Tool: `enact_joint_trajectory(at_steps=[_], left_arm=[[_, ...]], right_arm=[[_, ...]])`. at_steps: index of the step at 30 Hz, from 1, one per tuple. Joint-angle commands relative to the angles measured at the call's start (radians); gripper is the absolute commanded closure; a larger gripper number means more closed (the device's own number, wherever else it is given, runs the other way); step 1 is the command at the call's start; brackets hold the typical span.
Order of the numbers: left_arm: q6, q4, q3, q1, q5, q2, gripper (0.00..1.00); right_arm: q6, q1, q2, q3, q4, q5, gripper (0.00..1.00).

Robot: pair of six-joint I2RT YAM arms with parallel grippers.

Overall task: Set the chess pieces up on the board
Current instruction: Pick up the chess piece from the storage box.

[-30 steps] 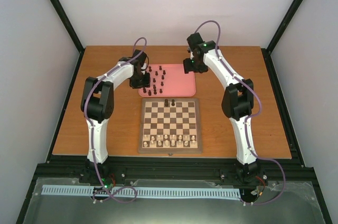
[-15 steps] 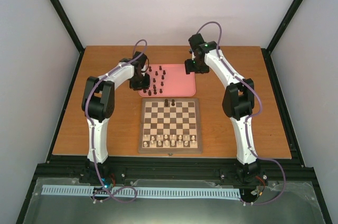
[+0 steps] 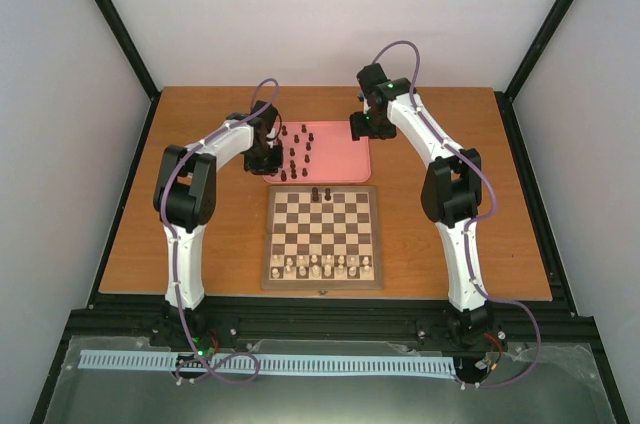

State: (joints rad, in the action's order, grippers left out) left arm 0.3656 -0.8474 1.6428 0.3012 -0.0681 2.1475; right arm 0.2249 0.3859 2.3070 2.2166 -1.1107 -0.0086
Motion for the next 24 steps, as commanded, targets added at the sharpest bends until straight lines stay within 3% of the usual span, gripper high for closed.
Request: enact_joint_trajectory(at_steps=[1,5,8,17,24], left_arm=[[-0.007,-0.016,0.04,-0.002,0.002,-0.029,0.84],[-0.013,-0.031,0.049,-0.002,0.0,-0.035,0.93],[-0.018,-0.051,0.059,-0.002,0.0,-0.046,0.95],[-0.07,-0.243,0.183,0.001,0.005,-0.148,0.93],[-0.072,-0.356,0.076,0.081,-0.033,-0.314,0.87]], right_arm=[[0.0,-0.004,0.002,-0.003,-0.011,0.009,0.3],[0.002,-0.004,0.0,-0.003,-0.013,0.009,0.29],[0.005,-0.004,0.0,-0.003,-0.015,0.008,0.3],[0.008,-0.004,-0.026,-0.009,-0.023,0.012,0.3],[0.009,-0.004,-0.052,-0.019,-0.026,0.016,0.29]])
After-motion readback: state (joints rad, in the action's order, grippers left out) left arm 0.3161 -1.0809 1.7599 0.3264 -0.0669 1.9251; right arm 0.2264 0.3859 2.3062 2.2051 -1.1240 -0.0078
